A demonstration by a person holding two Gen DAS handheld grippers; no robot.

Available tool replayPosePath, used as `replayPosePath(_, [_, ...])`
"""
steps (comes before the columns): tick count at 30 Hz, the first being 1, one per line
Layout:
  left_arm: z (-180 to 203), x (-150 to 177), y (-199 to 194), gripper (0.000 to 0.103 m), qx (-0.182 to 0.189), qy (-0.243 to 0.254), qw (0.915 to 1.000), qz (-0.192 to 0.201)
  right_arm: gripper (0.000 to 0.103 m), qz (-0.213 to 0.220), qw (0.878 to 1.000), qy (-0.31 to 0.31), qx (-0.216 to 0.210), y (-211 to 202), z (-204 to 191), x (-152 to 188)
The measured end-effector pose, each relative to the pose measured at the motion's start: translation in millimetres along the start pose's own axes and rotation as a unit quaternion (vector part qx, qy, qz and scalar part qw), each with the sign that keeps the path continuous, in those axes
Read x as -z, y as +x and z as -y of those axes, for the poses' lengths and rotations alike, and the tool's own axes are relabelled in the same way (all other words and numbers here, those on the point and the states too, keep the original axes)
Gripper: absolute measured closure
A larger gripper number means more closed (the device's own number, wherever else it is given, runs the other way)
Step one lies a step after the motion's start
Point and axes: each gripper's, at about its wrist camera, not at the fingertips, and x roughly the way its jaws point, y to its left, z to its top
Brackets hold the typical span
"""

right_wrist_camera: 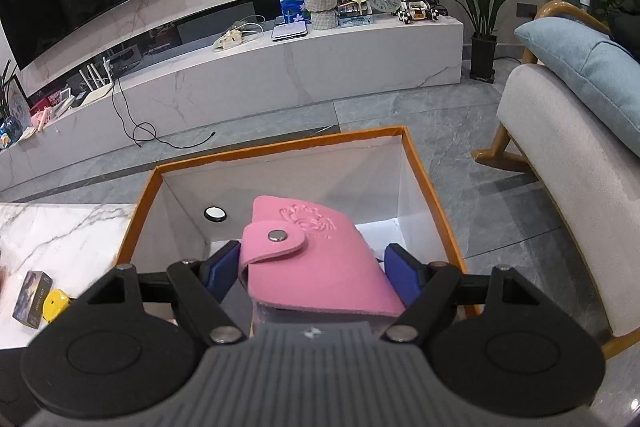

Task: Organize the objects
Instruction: 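Lower the wallet and crocheted orange into the orange box and open both tools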

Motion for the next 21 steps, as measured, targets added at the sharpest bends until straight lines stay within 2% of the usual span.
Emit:
replayPosePath(7, [1.2, -3.0, -9.0, 0.021, -0.003, -0.003, 0.9998, 0.017, 0.020, 0.029, 0.999, 0.017, -0.010, -14.7, 1.5, -6.2])
replayPosePath(21, [-8.2, -9.9, -26.8, 0.019, -0.022, -0.009, 0.9988, 0.043, 0.020, 0.052, 0.998, 0.032, -0.017, -36.8, 7.7, -16.4])
